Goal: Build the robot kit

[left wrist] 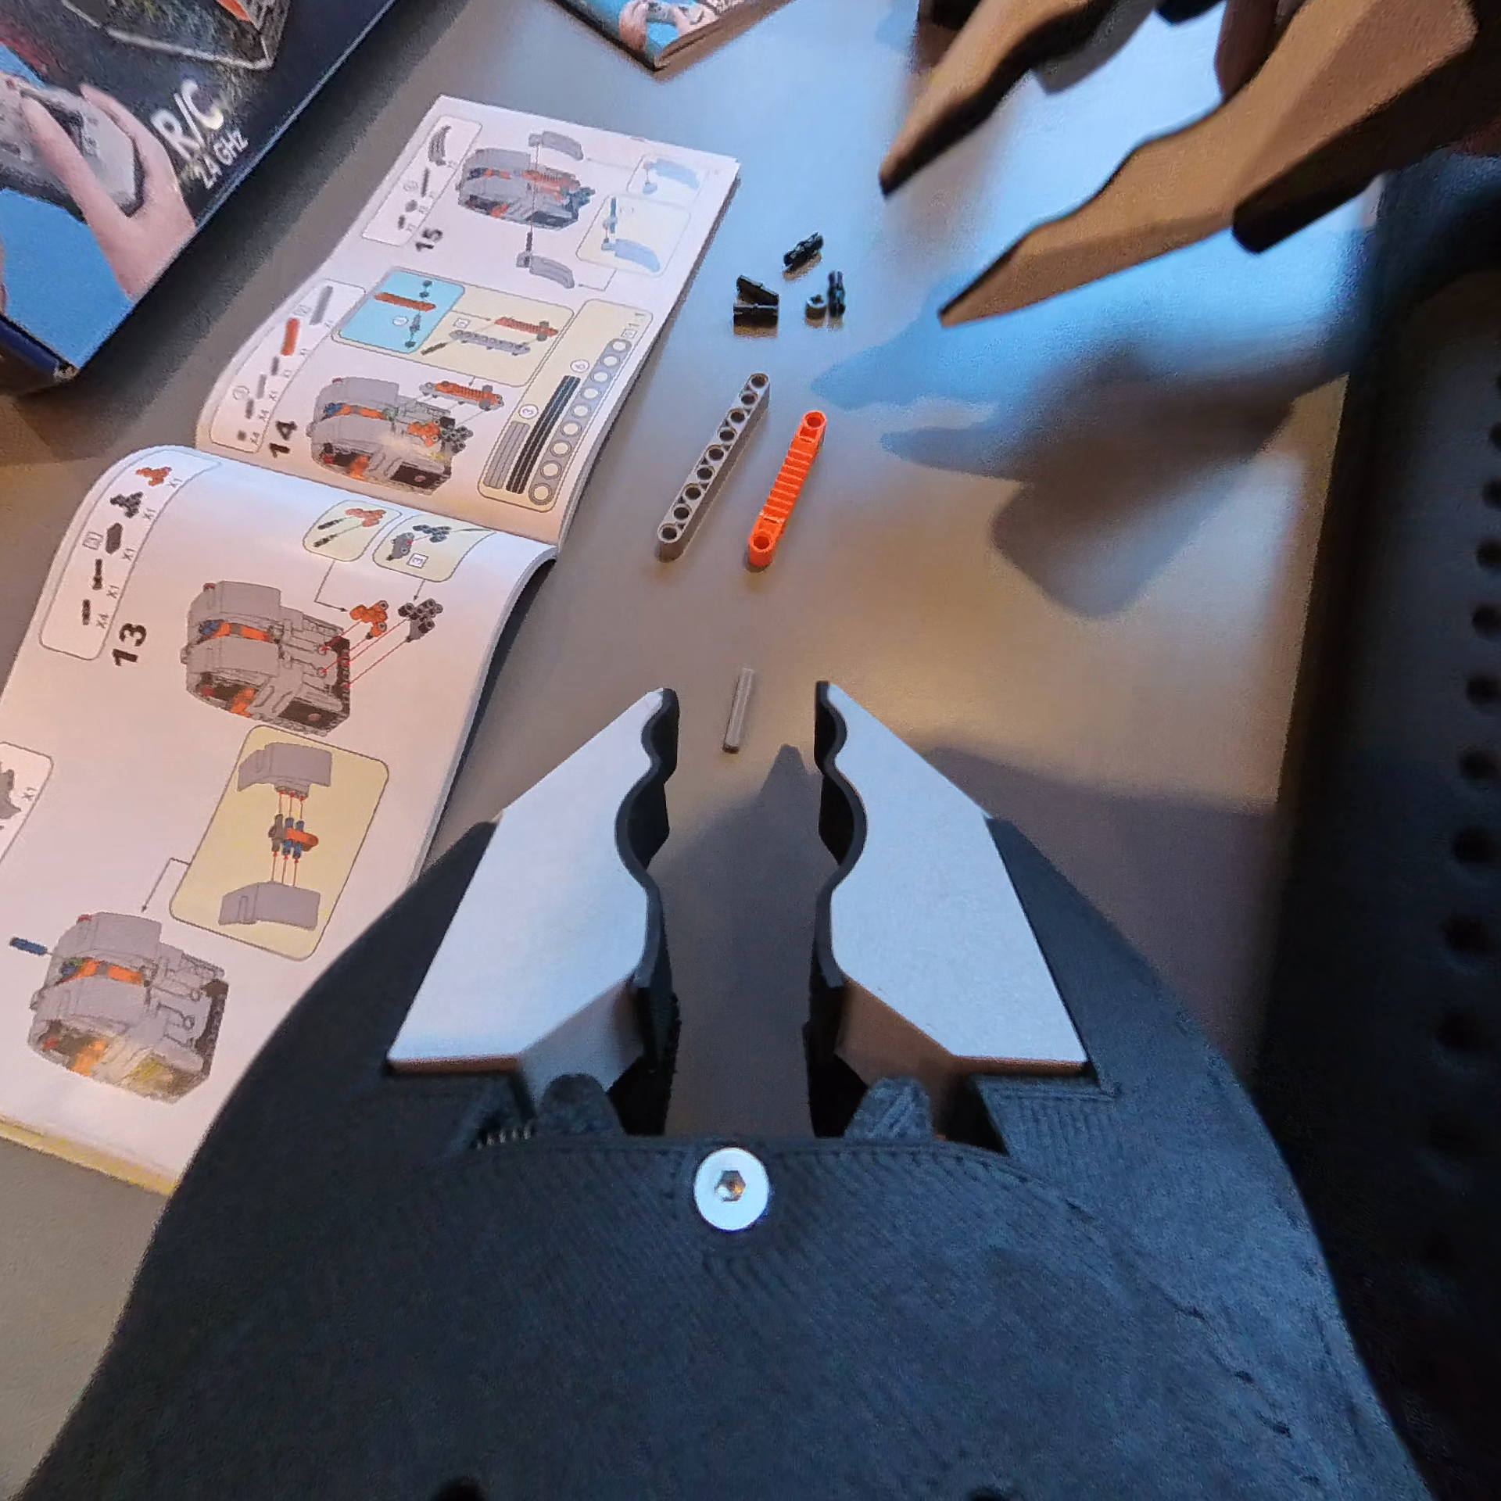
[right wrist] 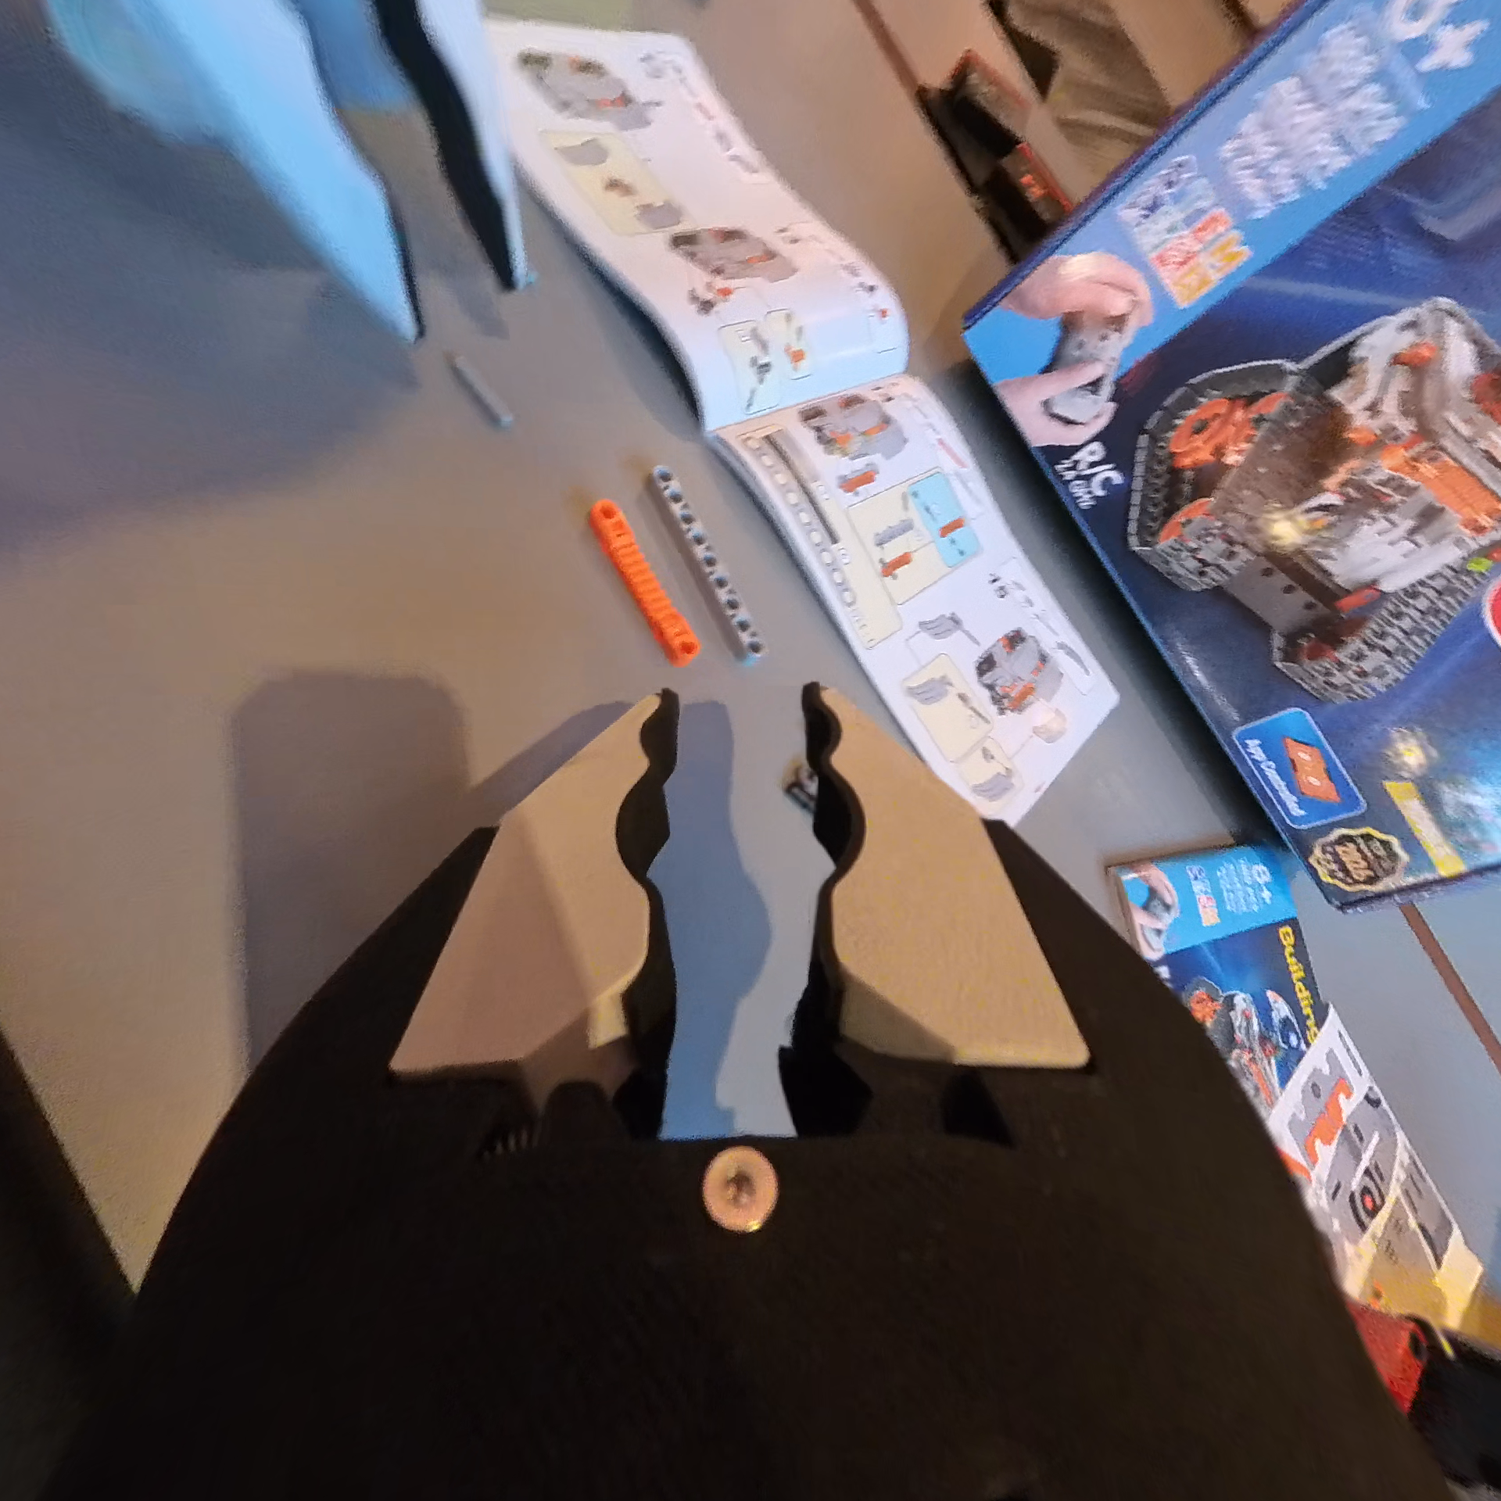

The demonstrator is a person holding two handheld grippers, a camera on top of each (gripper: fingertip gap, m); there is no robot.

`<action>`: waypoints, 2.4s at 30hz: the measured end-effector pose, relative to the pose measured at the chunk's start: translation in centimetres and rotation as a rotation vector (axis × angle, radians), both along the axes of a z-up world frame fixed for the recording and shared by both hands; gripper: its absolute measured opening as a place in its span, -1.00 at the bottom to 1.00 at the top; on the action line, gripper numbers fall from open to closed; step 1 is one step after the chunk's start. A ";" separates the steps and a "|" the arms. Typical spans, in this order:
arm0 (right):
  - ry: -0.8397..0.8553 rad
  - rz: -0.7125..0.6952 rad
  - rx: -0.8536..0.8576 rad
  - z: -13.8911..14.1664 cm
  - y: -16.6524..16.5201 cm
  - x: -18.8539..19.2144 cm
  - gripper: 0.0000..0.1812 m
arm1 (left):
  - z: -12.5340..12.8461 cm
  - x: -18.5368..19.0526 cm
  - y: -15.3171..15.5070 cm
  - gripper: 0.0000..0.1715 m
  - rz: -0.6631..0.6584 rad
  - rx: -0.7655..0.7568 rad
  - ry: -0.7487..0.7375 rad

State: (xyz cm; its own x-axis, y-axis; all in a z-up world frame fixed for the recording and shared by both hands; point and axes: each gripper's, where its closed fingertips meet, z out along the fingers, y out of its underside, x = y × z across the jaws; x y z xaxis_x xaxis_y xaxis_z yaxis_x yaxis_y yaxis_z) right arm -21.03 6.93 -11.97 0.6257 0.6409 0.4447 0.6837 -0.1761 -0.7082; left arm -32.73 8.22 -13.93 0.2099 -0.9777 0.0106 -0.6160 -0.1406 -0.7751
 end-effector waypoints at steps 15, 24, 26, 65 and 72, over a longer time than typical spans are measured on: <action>0.326 -0.088 0.049 4.0 1.0 1.2 -0.65 | -2.1 0.4 -0.4 -0.65 0.003 0.035 0.033; 0.240 -0.056 0.061 3.4 0.7 0.6 -0.67 | -2.2 0.5 -0.3 -0.65 0.015 -0.015 0.012; 0.239 -0.053 0.058 3.4 0.7 0.5 -0.67 | -2.2 0.5 -0.2 -0.66 0.017 -0.020 0.011; 0.180 -0.031 0.036 2.5 0.4 0.1 -0.71 | -2.1 0.5 0.0 -0.70 0.032 -0.067 -0.007; 0.155 -0.022 0.031 2.2 0.3 -0.1 -0.71 | -2.1 0.5 0.1 -0.71 0.033 -0.070 -0.008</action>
